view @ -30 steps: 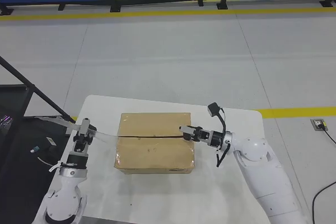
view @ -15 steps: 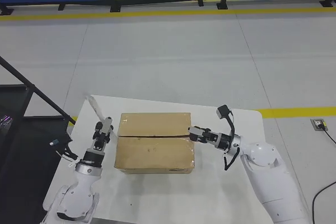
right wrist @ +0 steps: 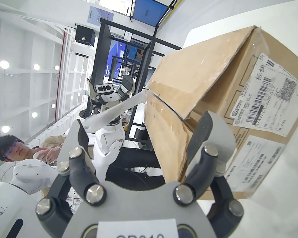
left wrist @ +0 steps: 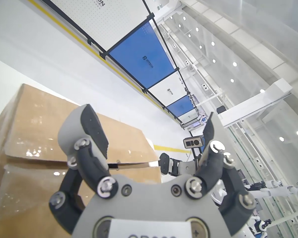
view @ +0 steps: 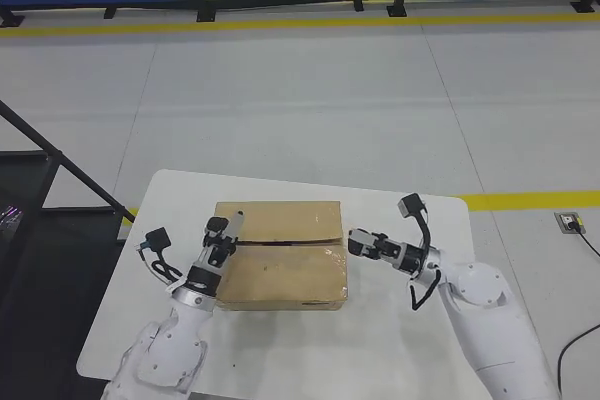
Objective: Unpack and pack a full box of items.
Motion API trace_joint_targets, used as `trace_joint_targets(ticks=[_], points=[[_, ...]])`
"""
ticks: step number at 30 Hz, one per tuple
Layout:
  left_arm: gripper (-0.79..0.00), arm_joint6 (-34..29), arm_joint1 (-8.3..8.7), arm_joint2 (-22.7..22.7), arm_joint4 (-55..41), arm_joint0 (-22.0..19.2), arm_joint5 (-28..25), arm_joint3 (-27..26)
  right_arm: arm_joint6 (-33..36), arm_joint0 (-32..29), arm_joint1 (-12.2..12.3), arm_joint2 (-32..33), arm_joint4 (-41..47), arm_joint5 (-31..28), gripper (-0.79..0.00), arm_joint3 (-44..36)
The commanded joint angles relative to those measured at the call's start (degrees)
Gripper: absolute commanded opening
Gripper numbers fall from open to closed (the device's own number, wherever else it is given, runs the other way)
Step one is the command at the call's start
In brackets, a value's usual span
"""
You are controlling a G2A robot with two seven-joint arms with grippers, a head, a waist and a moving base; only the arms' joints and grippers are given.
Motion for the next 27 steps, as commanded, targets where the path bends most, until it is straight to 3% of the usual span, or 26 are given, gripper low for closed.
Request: trace_joint_targets(ticks=[1, 8, 12, 15, 20, 27], points=[[0.000, 0.05, -0.21, 0.77, 0.01, -0.31, 0.14, 0.21, 0.01, -0.28, 0.16, 0.14, 0.15, -0.05, 0.000, -0.25], [0.000, -1.06, -0.39, -0.89, -3.53, 1.32, -0.69, -2.59, -0.58, -1.19, 0.69, 0.45, 0.68, -0.24, 0.000, -1.63], [0.000, -1.54, -0.19, -4.03, -5.86, 3.37, -1.69, -5.66, 0.97, -2.40, 1.05, 0.26, 0.92, -3.64, 0.000, -4.79], [0.000, -1.99, 0.12, -8.07, -8.42, 5.82, -3.16, -8.39, 6.34, -3.13, 1.51, -0.22, 1.78, -7.28, 0.000, -7.00], [0.000, -3.30, 0.79, -16.89, -12.97, 11.11, -6.91, -11.11, 4.22, -4.01, 1.94, 0.27, -1.22, -6.51, 0.000, -8.54], [0.000, -7.63, 1.55, -28.06, -18.68, 18.50, -13.10, -7.74, 4.71, -4.70, 1.91, -1.02, -1.77, -8.12, 0.000, -10.39]])
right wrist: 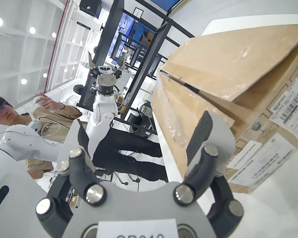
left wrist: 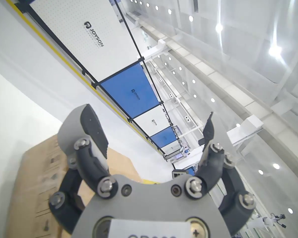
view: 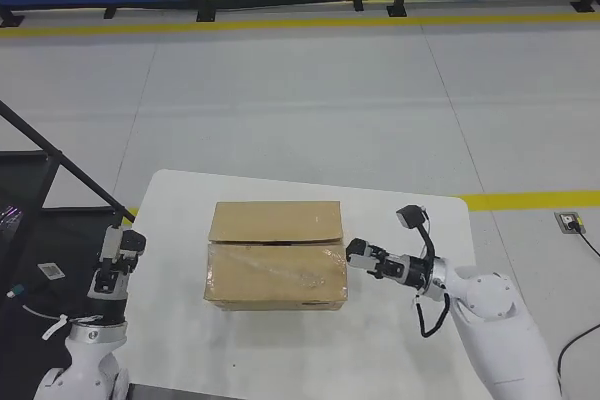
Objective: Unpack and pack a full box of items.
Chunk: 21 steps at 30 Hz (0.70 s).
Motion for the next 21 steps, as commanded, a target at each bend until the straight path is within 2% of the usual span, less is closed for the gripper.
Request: trace_joint_targets(ticks=[1, 6, 10, 13, 16, 19, 21], points=[[0.000, -1.35, 0.09, -1.52, -1.26, 1.23, -0.60, 1.85, 1.75, -0.33, 0.02, -1.80, -1.68, -2.33, 0.000, -2.20], [0.000, -3.51, 0.08, -1.81, -2.29, 1.92, -1.80, 5.12, 1.08, 0.31, -0.21, -6.58, -8.08, -4.50, 0.000, -6.10], [0.000, -4.59, -0.06, -0.60, -2.80, 1.80, -3.11, 6.32, -2.21, 1.52, -0.76, -10.95, -14.19, -1.67, 0.000, -8.45], [0.000, -4.72, -0.19, 0.28, -2.91, 1.50, -3.32, 6.70, -2.40, 2.20, -1.10, -15.06, -20.49, -1.91, 0.000, -10.93], [0.000, -4.82, -0.29, 0.86, -2.87, 1.29, -3.56, 6.96, -5.86, 1.95, -1.43, -17.53, -26.28, 0.79, 0.000, -12.89], [0.000, -5.16, -0.37, 1.32, -2.70, 1.23, -3.90, 7.10, -11.01, 1.40, -1.73, -18.68, -31.62, 6.47, 0.000, -14.41], [0.000, -5.88, -0.39, 1.63, -2.69, 1.35, -4.68, 7.13, -12.28, 1.12, -1.76, -19.10, -32.52, 6.80, 0.000, -14.92]])
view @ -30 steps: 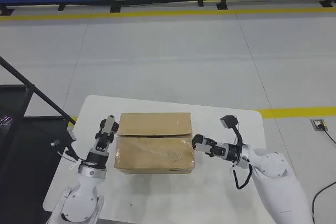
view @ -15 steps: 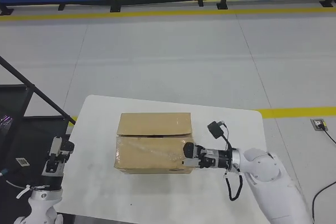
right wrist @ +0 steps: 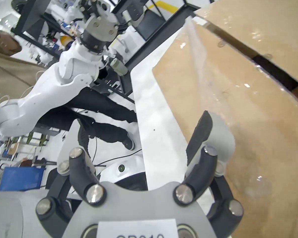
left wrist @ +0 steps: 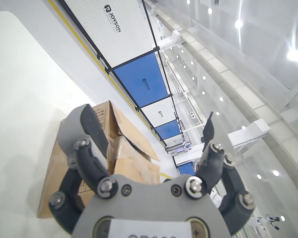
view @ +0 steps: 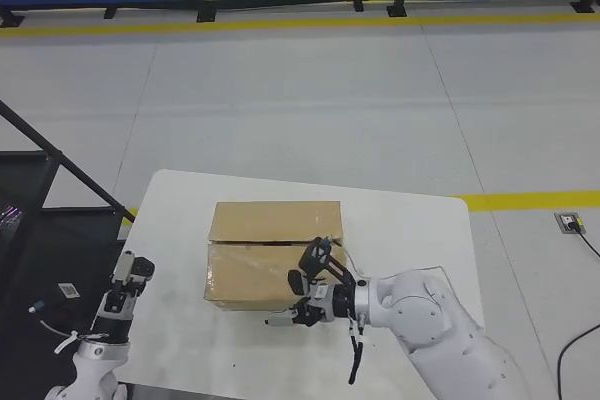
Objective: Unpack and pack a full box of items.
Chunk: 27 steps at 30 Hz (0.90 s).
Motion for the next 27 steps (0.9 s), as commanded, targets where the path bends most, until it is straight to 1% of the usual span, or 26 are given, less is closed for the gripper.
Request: trace_joint_targets(ticks=[1, 4, 10, 14, 17, 21, 27], points=[[0.000, -0.77, -0.01, 0.22, 0.16, 0.23, -0.97, -0.06, -0.15, -0.17, 0.06, -0.26, 0.19, -1.25, 0.000, -0.31], [0.000, -1.36, -0.02, 0.18, 0.17, 0.66, -2.08, 0.07, 1.70, 0.00, 0.27, -1.04, -1.08, -3.07, 0.000, -0.50], [0.000, -1.59, -0.10, 0.13, -0.49, 0.73, -2.13, 0.52, -3.69, 0.31, -0.29, -4.52, -8.36, -2.15, 0.000, -0.72], [0.000, -1.57, -0.14, -0.16, -1.00, 0.94, -2.14, 0.82, -4.83, 1.95, -0.97, -7.31, -10.71, -0.92, 0.000, 0.95], [0.000, -1.57, -0.17, -0.49, -1.61, 1.14, -2.20, 1.05, -6.00, 3.34, -1.54, -9.04, -12.82, 1.14, 0.000, 2.21], [0.000, -1.95, -0.20, -0.84, -2.53, 1.36, -2.45, 1.33, -9.32, 4.48, -2.20, -10.10, -15.56, 4.68, 0.000, 3.08], [0.000, -2.29, -0.24, -1.30, -3.26, 1.48, -2.51, 1.58, -15.42, 3.73, -2.60, -10.33, -20.70, 8.72, 0.000, 2.02]])
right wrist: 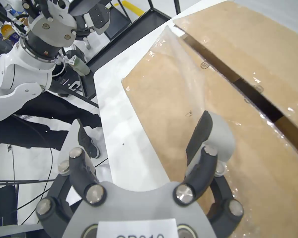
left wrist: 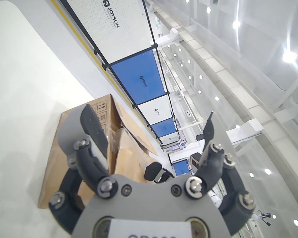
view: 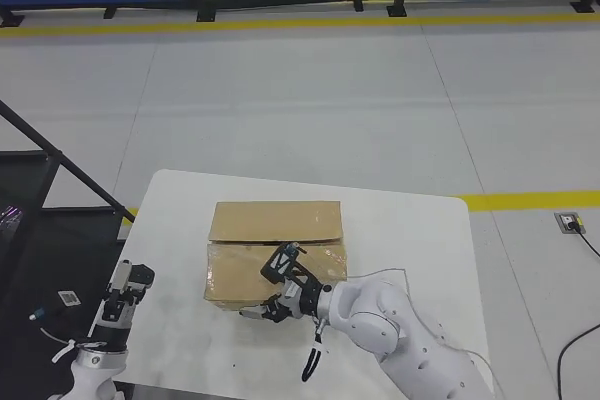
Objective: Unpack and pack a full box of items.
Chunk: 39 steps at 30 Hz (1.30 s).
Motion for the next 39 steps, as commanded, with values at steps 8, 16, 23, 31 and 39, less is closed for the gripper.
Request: trace_joint_targets(ticks=[8, 16, 23, 31, 39], points=[[0.000, -0.55, -0.08, -0.17, -0.48, -0.04, 0.00, 0.01, -7.92, -2.80, -0.03, 1.91, -4.44, 3.80, 0.000, -2.91], [0.000, -0.76, -0.17, -0.25, -0.70, -0.12, 0.07, 0.06, -9.38, -2.73, 0.02, 5.52, -2.65, 4.69, 0.000, -2.19], [0.000, -0.75, -0.24, -0.46, -0.74, -0.14, 0.09, 0.57, 2.21, -1.86, 0.65, 6.04, 7.48, -10.33, 0.000, -1.82], [0.000, -1.06, -0.33, -0.08, -0.44, -0.73, 0.45, 0.65, 7.97, -1.47, 0.57, 2.94, 4.84, -8.75, 0.000, -2.75], [0.000, -1.22, -0.37, -0.28, -0.60, -1.12, 0.57, 1.31, 4.80, 0.43, -0.56, -0.10, 0.18, -3.49, 0.000, -0.04]])
